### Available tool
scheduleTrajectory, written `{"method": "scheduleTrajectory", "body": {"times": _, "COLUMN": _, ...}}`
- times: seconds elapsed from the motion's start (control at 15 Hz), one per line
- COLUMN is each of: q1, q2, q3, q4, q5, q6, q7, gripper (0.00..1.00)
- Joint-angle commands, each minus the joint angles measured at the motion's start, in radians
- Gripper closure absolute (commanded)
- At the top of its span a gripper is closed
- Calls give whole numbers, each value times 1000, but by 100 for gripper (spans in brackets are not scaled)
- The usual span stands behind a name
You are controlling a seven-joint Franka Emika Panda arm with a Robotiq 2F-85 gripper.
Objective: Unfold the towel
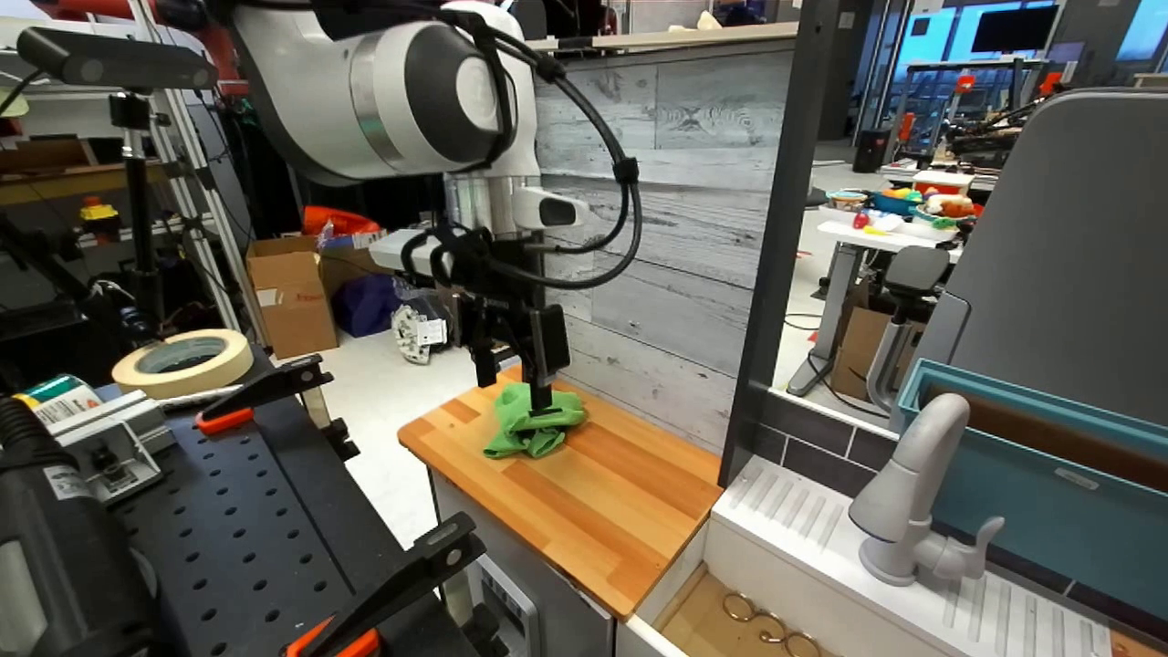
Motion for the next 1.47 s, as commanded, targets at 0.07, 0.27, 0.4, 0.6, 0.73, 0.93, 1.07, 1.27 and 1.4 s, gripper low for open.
{"method": "scheduleTrajectory", "body": {"times": 0.07, "q1": 55, "q2": 177, "q3": -25, "q4": 168, "q5": 114, "q6": 26, "q7": -9, "gripper": 0}}
{"method": "scheduleTrajectory", "body": {"times": 0.27, "q1": 89, "q2": 241, "q3": -30, "q4": 235, "q5": 153, "q6": 37, "q7": -6, "gripper": 0}}
{"method": "scheduleTrajectory", "body": {"times": 0.4, "q1": 115, "q2": 276, "q3": -41, "q4": 274, "q5": 164, "q6": 40, "q7": 0, "gripper": 0}}
{"method": "scheduleTrajectory", "body": {"times": 0.6, "q1": 133, "q2": 311, "q3": -47, "q4": 318, "q5": 180, "q6": 32, "q7": -5, "gripper": 0}}
{"method": "scheduleTrajectory", "body": {"times": 0.73, "q1": 140, "q2": 328, "q3": -51, "q4": 340, "q5": 191, "q6": 29, "q7": -6, "gripper": 4}}
{"method": "scheduleTrajectory", "body": {"times": 0.93, "q1": 133, "q2": 343, "q3": -49, "q4": 356, "q5": 199, "q6": 29, "q7": -16, "gripper": 7}}
{"method": "scheduleTrajectory", "body": {"times": 1.07, "q1": 129, "q2": 347, "q3": -49, "q4": 359, "q5": 205, "q6": 31, "q7": -19, "gripper": 21}}
{"method": "scheduleTrajectory", "body": {"times": 1.27, "q1": 123, "q2": 336, "q3": -48, "q4": 348, "q5": 214, "q6": 39, "q7": -25, "gripper": 43}}
{"method": "scheduleTrajectory", "body": {"times": 1.4, "q1": 120, "q2": 330, "q3": -47, "q4": 343, "q5": 216, "q6": 43, "q7": -29, "gripper": 49}}
